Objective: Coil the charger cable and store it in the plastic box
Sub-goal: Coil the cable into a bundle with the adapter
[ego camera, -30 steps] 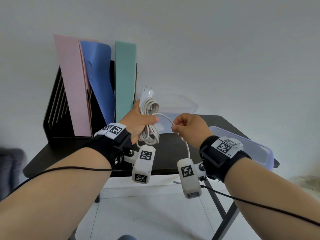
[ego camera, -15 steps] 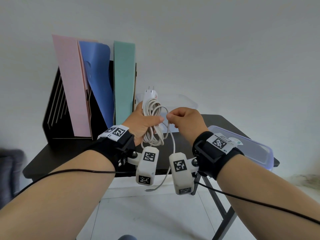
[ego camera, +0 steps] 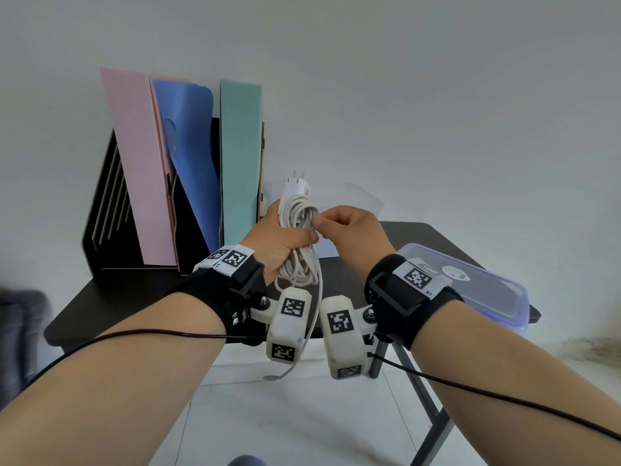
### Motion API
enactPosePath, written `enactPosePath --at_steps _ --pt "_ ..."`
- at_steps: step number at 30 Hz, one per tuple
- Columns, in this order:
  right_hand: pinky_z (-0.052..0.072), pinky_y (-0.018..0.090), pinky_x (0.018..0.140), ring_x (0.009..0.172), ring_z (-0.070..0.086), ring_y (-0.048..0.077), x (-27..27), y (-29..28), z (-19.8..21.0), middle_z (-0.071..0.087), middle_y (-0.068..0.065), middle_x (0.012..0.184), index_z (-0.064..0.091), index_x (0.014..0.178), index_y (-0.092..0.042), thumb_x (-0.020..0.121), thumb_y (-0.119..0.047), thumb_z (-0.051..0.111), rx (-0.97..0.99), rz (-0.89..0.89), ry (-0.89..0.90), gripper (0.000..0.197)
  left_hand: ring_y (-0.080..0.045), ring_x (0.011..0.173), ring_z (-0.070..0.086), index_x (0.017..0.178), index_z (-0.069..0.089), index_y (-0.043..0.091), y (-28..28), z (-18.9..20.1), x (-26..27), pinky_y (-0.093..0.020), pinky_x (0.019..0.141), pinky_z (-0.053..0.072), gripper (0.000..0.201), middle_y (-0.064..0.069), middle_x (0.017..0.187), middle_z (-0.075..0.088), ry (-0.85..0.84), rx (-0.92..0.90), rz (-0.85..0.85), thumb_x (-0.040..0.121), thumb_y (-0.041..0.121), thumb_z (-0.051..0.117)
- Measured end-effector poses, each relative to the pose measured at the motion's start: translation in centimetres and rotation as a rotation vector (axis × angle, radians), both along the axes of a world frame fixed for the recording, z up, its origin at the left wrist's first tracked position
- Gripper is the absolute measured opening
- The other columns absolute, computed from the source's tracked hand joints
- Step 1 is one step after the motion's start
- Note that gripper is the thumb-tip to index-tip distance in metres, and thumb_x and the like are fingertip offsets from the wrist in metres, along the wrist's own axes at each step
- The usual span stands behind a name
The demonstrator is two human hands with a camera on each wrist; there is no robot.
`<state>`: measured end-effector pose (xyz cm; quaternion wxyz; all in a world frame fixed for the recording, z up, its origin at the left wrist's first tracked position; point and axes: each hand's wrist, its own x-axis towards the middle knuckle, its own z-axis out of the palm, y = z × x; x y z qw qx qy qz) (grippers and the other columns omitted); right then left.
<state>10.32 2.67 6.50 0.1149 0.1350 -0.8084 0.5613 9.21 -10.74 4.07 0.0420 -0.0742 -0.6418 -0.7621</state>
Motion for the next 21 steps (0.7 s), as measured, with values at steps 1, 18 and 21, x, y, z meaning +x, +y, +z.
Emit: enactPosePath --at_steps 1,18,21 --pt "0.043 0.015 0.061 0.062 0.049 0.007 0.0 -0.2 -0.1 0.055 -0.006 0.068 0.062 0.077 -0.017 0.087 -0.017 0.061 -0.004 0.006 -0.007 0.009 -0.028 0.086 0.064 0.119 0.052 0.016 -0.1 0.0 0.0 -0.045 0.082 0.054 0.066 -0.010 0.090 0.064 0.004 0.021 0.008 0.057 0.005 0.073" --pt "0.041 0.017 0.062 0.057 0.050 0.003 -0.2 0.8 -2.4 0.060 -0.008 0.067 0.060 0.077 -0.022 0.090 -0.021 0.058 0.195 0.056 -0.084 0.014 -0.019 0.055 0.061 0.119 0.047 0.011 -2.4 0.1 -1.1 -0.037 0.064 0.052 0.044 -0.009 0.072 0.059 0.051 0.138 0.290 0.079 -0.005 0.061" --pt "0.037 0.017 0.060 0.060 0.046 0.004 -0.3 1.1 -2.2 0.055 -0.011 0.068 0.064 0.083 -0.020 0.091 -0.023 0.057 0.153 -0.005 -0.041 0.011 -0.016 0.047 0.057 0.093 0.052 0.018 -2.8 0.3 -0.9 -0.036 0.060 0.050 0.028 -0.003 0.056 0.059 0.055 0.181 0.307 0.081 -0.007 0.057"
